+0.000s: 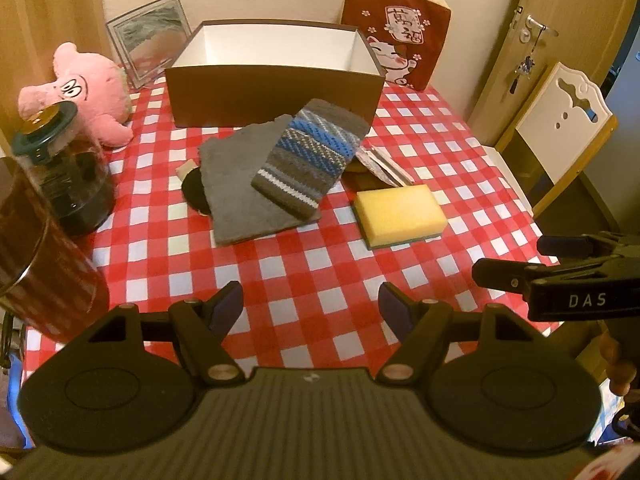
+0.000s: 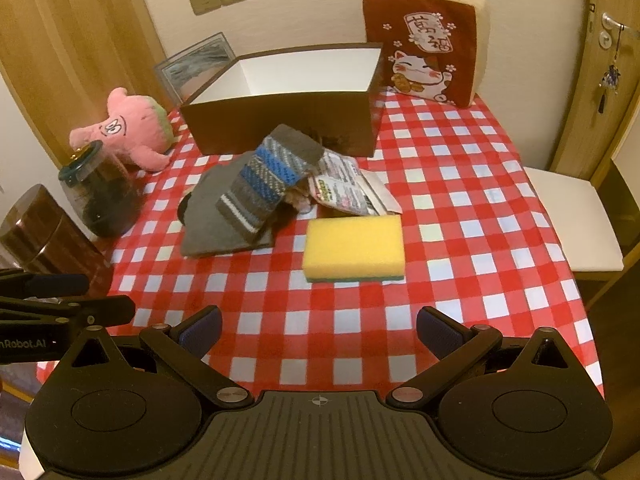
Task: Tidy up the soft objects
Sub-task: 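Grasp the striped knit sock with the left gripper while the right gripper grasps the white paper strip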
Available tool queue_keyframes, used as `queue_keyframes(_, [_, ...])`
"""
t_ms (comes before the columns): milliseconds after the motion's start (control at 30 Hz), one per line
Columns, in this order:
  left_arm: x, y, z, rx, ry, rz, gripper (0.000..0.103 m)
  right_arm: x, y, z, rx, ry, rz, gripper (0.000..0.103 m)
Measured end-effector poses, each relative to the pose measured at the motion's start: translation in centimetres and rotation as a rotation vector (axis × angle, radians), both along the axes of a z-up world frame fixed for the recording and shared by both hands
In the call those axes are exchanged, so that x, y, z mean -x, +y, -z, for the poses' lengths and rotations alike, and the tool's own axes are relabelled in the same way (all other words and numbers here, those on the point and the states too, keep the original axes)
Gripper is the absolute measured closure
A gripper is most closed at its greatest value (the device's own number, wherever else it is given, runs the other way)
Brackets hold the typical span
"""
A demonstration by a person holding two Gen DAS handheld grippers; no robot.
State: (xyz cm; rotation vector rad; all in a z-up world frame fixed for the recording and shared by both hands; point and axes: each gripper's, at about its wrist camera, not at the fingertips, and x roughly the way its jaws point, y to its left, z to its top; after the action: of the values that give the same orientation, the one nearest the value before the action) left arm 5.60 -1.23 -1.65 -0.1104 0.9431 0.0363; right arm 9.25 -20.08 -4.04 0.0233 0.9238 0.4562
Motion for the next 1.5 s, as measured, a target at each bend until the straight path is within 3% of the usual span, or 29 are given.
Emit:
queue_keyframes(600, [-8.5,-2.0,2.9,-0.082,0.018,0.025,0.033,-7.4,-2.2,2.8,0.004,-0.019,-0.021,0.001])
queue_keyframes(1067, [-15.7,-2.9,6.7,-0.216,0.001,0.043,0.038,-14.6,-2.1,5.9,0.04,-0.03,-0.075,0.014])
queue_keyframes(1500, [-19.6,-3.5,9.7,-0.287,0.025,0.094,0.038,-18.9,-1.7,8.1,0.055,-0.013,-0.081,0.016])
